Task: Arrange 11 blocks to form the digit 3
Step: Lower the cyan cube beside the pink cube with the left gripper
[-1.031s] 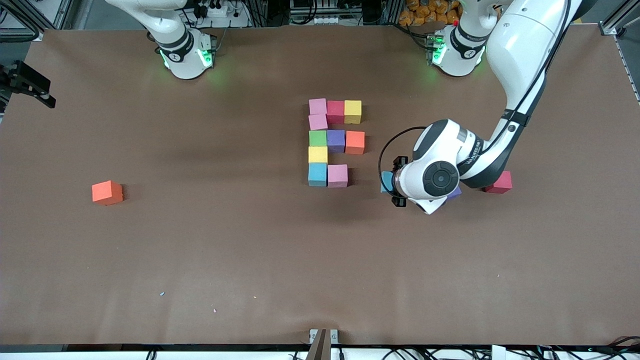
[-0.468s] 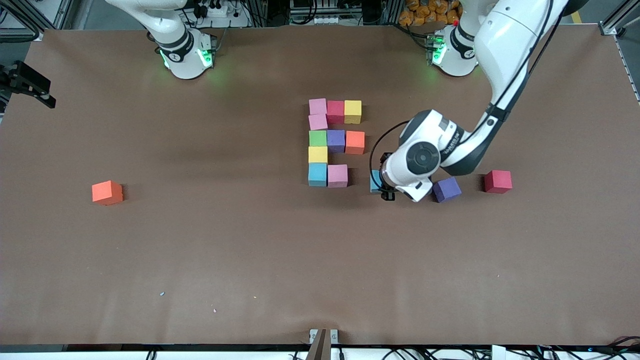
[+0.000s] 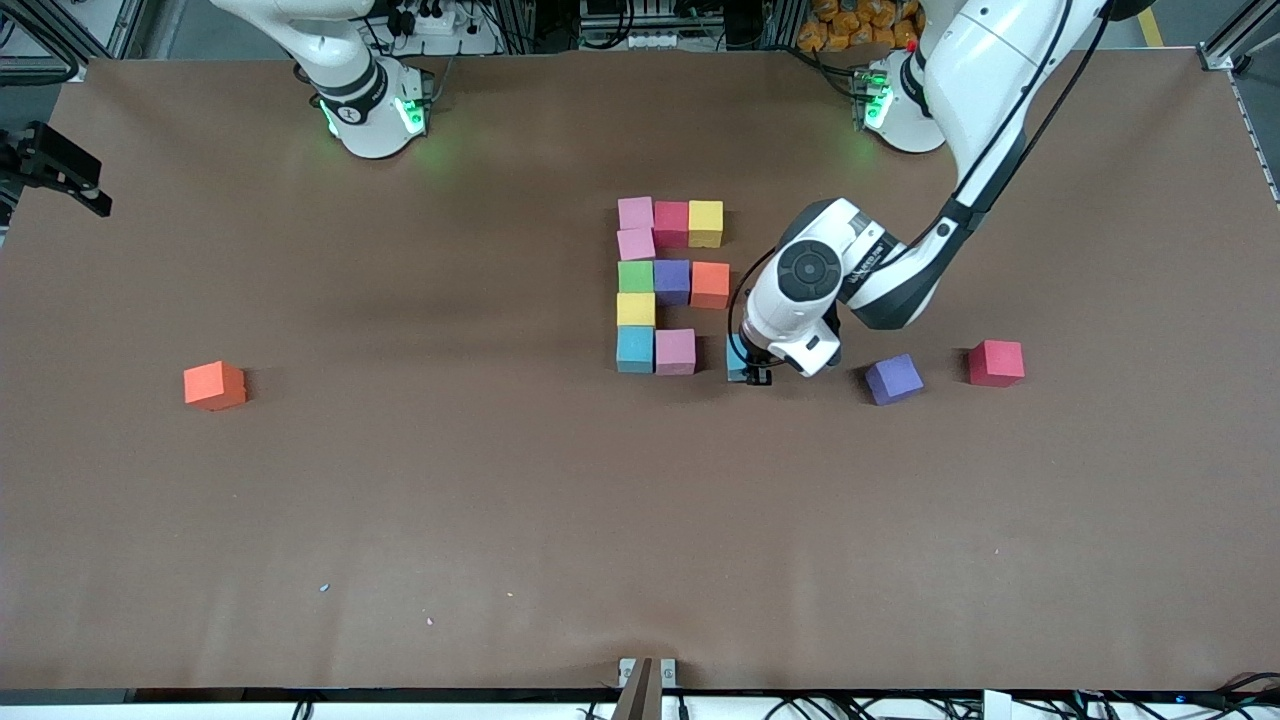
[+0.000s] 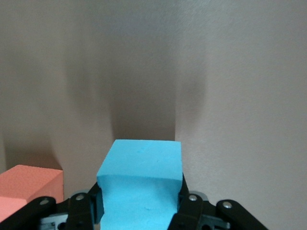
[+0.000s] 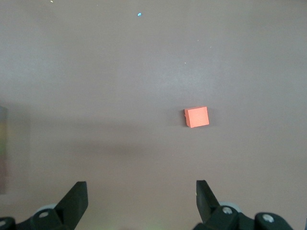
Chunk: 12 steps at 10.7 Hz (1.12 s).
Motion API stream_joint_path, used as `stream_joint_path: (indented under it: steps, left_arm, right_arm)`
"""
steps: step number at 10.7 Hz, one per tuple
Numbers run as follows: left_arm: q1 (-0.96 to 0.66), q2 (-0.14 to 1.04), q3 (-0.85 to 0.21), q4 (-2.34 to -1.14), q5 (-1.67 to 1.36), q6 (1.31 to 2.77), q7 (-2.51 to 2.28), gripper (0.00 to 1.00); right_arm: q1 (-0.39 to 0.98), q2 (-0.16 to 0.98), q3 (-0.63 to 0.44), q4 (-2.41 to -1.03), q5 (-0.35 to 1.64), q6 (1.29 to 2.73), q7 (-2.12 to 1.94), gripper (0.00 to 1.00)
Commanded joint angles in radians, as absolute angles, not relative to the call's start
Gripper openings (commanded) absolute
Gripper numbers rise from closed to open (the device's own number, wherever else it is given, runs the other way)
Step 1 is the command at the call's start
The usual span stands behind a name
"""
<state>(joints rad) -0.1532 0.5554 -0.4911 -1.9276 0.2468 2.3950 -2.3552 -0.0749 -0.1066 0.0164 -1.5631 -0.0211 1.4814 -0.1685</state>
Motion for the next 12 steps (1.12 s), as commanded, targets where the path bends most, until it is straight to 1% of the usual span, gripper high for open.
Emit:
stream_joint_path:
  steps: [1,8,10,12]
  left_arm:
    - [-0.176,0.552,-0.486,-1.942,0.275,2.437,-2.405,0.0]
    - [-0.189,0.583,-0.486,-1.936,0.275,2.482,-2.439,0.0]
    - [-0.189,0.583,-0.486,-1.936,0.275,2.487,-2.439,0.06]
    - [-0.19,0.592,-0.486,-1.936,0.276,2.499,-2.439,0.07]
  right_arm:
    - [-0.081,-0.114,0.021,-1.569,-0.029,1.48,-0.167,1.0]
    - [-0.083,-0.112,0.021,-1.569,-0.031,1.479,-0.167,1.0]
    - [-0.083,-0.112,0.021,-1.571,-0.029,1.479,-0.167,1.0]
    - [-0.083,-0.114,0.021,-1.571,-0.029,1.479,-0.167,1.0]
